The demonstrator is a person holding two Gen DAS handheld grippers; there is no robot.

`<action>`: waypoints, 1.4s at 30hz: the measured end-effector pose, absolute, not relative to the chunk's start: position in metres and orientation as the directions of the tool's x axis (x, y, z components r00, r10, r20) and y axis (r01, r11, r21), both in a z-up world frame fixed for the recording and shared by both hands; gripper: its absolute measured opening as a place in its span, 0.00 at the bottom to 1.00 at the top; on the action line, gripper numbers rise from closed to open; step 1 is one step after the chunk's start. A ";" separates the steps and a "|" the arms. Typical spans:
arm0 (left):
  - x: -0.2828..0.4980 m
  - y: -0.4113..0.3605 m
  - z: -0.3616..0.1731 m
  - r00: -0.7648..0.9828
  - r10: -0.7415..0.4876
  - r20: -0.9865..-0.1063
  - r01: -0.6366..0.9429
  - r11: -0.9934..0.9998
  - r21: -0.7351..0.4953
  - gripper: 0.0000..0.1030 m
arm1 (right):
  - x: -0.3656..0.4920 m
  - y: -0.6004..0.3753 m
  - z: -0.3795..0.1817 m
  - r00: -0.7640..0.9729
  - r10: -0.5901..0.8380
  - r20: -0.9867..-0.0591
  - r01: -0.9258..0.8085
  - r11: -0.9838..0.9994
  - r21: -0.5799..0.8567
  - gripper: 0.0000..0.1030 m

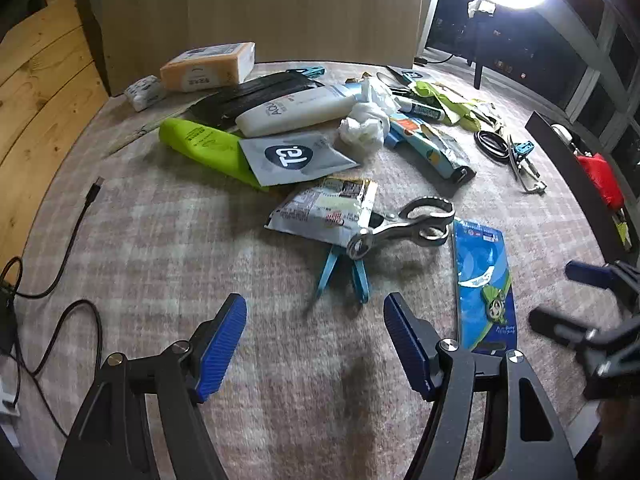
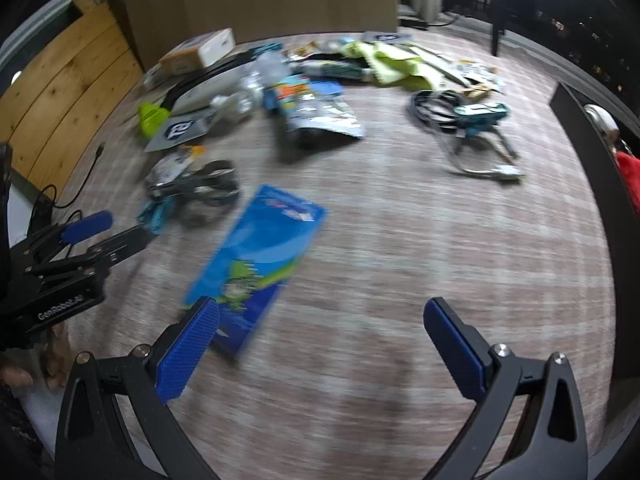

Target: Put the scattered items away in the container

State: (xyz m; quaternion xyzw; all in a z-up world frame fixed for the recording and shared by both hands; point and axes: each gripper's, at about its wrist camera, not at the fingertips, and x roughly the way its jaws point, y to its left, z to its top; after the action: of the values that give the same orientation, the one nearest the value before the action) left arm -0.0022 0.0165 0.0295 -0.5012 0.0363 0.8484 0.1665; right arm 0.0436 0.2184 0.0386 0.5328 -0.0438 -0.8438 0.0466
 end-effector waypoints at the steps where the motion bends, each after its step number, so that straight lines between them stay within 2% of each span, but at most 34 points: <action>1: -0.004 0.016 0.030 -0.434 0.262 -0.862 -0.325 -0.938 -0.121 0.65 | 0.042 0.215 0.039 -0.424 -0.125 -0.897 0.033 -0.992 0.122 1.00; 5: -0.012 0.021 0.030 -0.421 0.289 -0.860 -0.368 -0.921 -0.129 0.62 | 0.036 0.192 0.038 -0.416 -0.092 -0.904 0.052 -0.996 0.077 1.00; 7: -0.015 0.025 0.026 -0.404 0.288 -0.868 -0.391 -0.912 -0.120 0.50 | 0.033 0.184 0.037 -0.406 -0.085 -0.910 0.057 -0.996 0.067 1.00; 9: -0.019 0.027 0.023 -0.388 0.286 -0.876 -0.404 -0.907 -0.117 0.43 | 0.028 0.179 0.035 -0.392 -0.081 -0.916 0.045 -0.997 0.069 0.99; 12: -0.023 0.027 0.021 -0.397 0.272 -0.877 -0.407 -0.908 -0.097 0.37 | 0.024 0.172 0.034 -0.384 -0.058 -0.921 0.037 -0.998 0.047 0.98; 17: -0.031 0.020 0.021 -0.367 0.325 -0.872 -0.415 -0.896 -0.159 0.35 | 0.019 0.173 0.031 -0.362 -0.078 -0.929 0.012 -0.997 0.078 0.98; 20: -0.031 0.027 0.020 -0.358 0.327 -0.875 -0.471 -0.872 -0.134 0.35 | 0.023 0.159 0.026 -0.344 -0.060 -0.937 0.069 -0.997 0.039 0.98; 21: -0.030 0.030 0.020 -0.356 0.327 -0.875 -0.491 -0.863 -0.123 0.35 | 0.025 0.156 0.024 -0.342 -0.031 -0.939 0.072 -0.997 0.007 0.97; 22: -0.030 0.033 0.020 -0.354 0.327 -0.876 -0.510 -0.853 -0.112 0.35 | 0.027 0.156 0.022 -0.338 -0.017 -0.941 0.070 -0.998 -0.008 0.89; 23: -0.029 0.036 0.021 -0.352 0.327 -0.877 -0.525 -0.845 -0.104 0.35 | 0.029 0.157 0.020 -0.330 -0.014 -0.944 0.068 -0.998 -0.009 0.88; 24: -0.029 0.038 0.021 -0.355 0.324 -0.877 -0.533 -0.841 -0.095 0.29 | 0.032 0.162 0.023 -0.337 -0.021 -0.941 0.060 -0.998 0.001 0.85; 25: -0.029 0.039 0.021 -0.361 0.318 -0.877 -0.537 -0.839 -0.084 0.25 | 0.032 0.164 0.024 -0.335 -0.020 -0.942 0.059 -0.998 0.000 0.78; 26: -0.029 0.040 0.021 -0.366 0.316 -0.875 -0.539 -0.839 -0.077 0.25 | 0.033 0.168 0.027 -0.332 -0.017 -0.943 0.055 -0.999 -0.002 0.74; 27: -0.029 0.040 0.021 -0.368 0.318 -0.874 -0.541 -0.838 -0.077 0.25 | 0.034 0.172 0.030 -0.330 -0.016 -0.944 0.050 -0.999 -0.001 0.64; 28: -0.029 0.040 0.021 -0.369 0.321 -0.872 -0.542 -0.837 -0.079 0.25 | 0.034 0.175 0.031 -0.326 -0.017 -0.945 0.046 -0.999 0.002 0.60; 42: -0.017 0.020 0.026 -0.373 0.383 -0.845 -0.510 -0.846 -0.159 0.24 | 0.073 0.228 0.051 -0.300 -0.112 -0.947 -0.007 -0.993 0.120 0.54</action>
State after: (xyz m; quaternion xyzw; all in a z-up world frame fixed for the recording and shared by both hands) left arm -0.0175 0.0198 0.0260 -0.4905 0.0644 0.8260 0.2703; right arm 0.0733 0.2281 0.0514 0.5906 -0.0504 -0.8048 0.0328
